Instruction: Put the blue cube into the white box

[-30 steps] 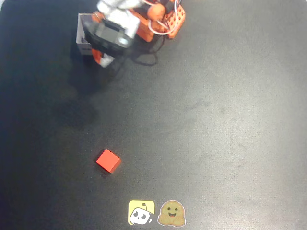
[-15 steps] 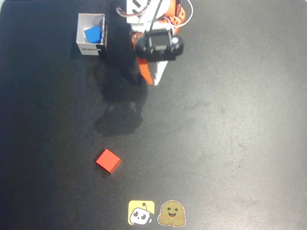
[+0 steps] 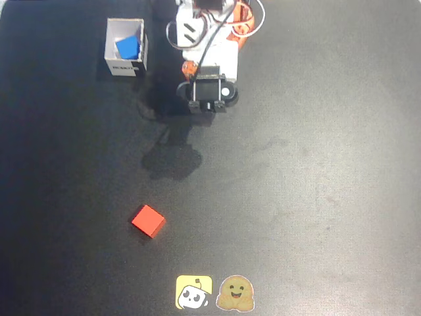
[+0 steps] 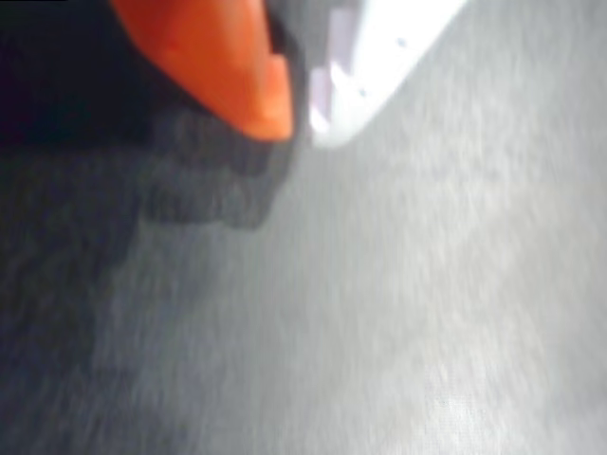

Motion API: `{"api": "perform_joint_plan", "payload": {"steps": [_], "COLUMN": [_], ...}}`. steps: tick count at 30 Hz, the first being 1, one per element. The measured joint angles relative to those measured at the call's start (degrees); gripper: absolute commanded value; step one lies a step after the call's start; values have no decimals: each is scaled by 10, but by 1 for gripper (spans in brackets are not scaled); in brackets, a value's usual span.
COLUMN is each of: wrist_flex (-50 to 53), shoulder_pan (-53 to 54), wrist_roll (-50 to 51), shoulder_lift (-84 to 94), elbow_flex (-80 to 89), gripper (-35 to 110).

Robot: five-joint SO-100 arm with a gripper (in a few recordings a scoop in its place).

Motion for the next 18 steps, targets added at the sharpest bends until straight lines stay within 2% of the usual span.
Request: {"api": "perform_joint_plan", "payload": {"steps": [18], "wrist_flex": [5], "shoulder_pan": [0], "wrist_roll": [2], "shoulder_lift": [0], "elbow_flex": [0], "gripper": [0]}}
